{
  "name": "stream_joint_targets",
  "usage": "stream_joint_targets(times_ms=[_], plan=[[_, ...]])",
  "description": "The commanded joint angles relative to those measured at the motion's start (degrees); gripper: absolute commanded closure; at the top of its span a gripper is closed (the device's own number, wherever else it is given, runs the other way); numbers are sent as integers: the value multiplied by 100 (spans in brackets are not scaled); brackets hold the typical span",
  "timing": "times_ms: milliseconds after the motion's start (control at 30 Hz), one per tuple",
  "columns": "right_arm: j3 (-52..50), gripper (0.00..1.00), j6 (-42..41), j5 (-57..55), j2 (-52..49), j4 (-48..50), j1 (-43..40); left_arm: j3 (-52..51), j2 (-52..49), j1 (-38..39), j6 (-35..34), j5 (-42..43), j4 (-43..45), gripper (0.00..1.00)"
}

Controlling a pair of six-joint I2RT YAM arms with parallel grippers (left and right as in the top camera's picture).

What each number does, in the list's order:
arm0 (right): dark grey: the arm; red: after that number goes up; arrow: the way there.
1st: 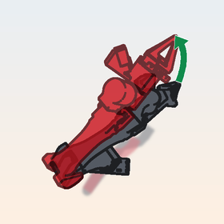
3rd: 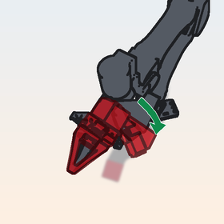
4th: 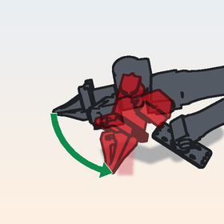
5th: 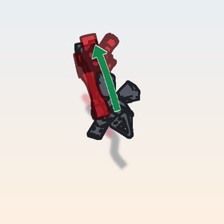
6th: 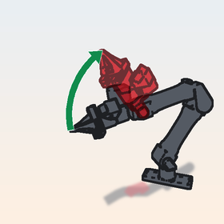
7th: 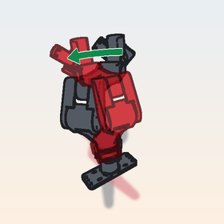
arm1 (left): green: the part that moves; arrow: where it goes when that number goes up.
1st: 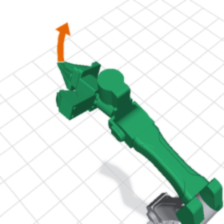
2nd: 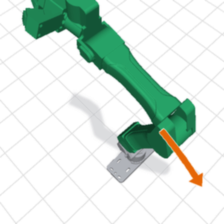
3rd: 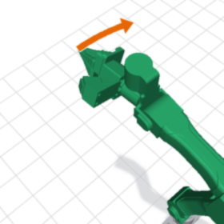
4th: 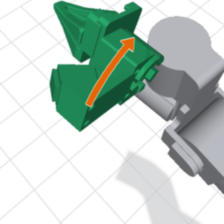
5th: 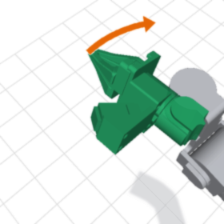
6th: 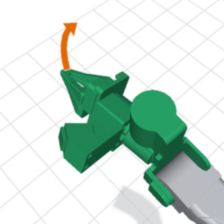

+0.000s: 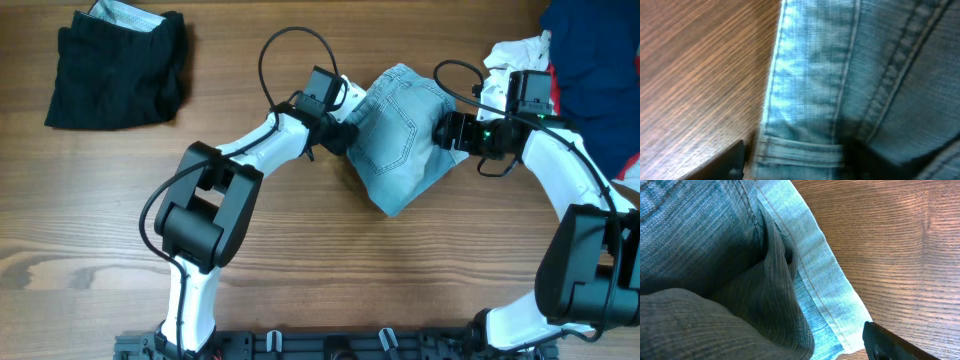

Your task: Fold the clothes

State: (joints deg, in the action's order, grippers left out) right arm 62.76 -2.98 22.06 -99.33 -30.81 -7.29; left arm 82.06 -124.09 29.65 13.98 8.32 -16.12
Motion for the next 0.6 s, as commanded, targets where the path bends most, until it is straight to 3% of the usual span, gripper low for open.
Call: stream_joint_targets(times_ms=[0, 67, 133, 267, 567], plan=[[-46, 13, 0, 114, 35, -7, 31, 57, -142, 24, 127, -26, -22, 73], [-46, 12, -2, 116, 35, -37, 31, 57, -142, 24, 173, -26, -33, 90], [-46, 13, -2, 114, 35, -72, 31, 57, -142, 24, 166, -46, -33, 96], [-46, 12, 2, 114, 35, -127, 31, 140, 50, -70, -487, -555, -177, 96], [-46, 13, 299, 476, 35, -321, 31, 1266, 1799, -723, -1458, -951, -1930, 96]])
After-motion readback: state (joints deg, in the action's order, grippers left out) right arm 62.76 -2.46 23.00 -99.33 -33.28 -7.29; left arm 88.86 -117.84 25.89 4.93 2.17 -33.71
